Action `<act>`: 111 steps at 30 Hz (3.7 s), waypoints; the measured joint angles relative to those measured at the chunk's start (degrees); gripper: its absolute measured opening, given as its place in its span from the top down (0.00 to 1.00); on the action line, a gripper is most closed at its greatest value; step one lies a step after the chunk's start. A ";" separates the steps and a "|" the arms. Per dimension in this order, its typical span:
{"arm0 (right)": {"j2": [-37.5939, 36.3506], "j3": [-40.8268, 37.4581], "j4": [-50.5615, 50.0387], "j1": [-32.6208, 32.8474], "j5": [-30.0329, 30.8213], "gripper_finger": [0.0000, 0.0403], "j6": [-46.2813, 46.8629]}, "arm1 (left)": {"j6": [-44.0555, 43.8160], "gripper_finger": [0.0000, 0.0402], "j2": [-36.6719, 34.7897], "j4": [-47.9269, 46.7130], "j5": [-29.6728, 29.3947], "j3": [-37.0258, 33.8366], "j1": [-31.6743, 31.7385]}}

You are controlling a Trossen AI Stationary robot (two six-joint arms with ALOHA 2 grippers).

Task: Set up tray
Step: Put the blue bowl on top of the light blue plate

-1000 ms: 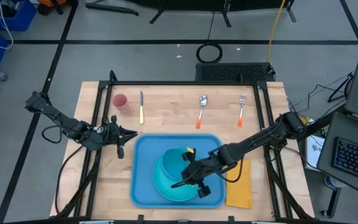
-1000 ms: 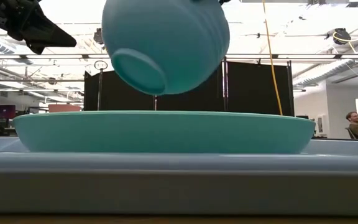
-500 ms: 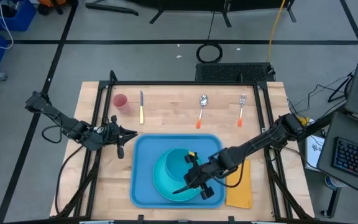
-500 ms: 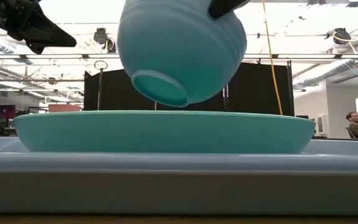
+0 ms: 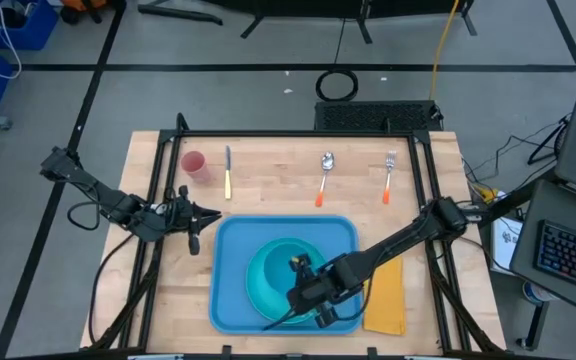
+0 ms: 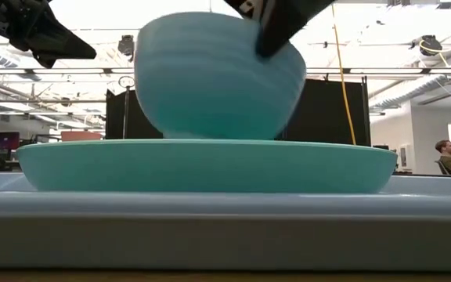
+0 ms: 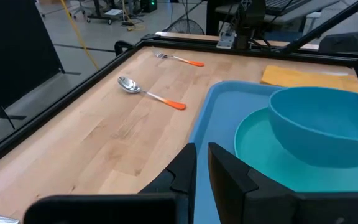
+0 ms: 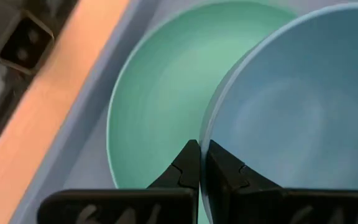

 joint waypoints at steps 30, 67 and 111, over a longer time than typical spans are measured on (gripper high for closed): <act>8.08 9.68 -8.01 0.59 -3.51 1.00 0.04 | -0.39 0.88 0.00 -0.04 0.11 0.00 0.01; 8.10 9.68 -6.27 0.57 -4.96 0.89 0.02 | -0.61 0.88 0.00 -0.07 0.20 0.02 0.00; 7.47 9.68 -5.21 1.14 -2.85 0.82 -0.81 | -0.52 0.88 0.00 -0.15 0.17 0.00 0.02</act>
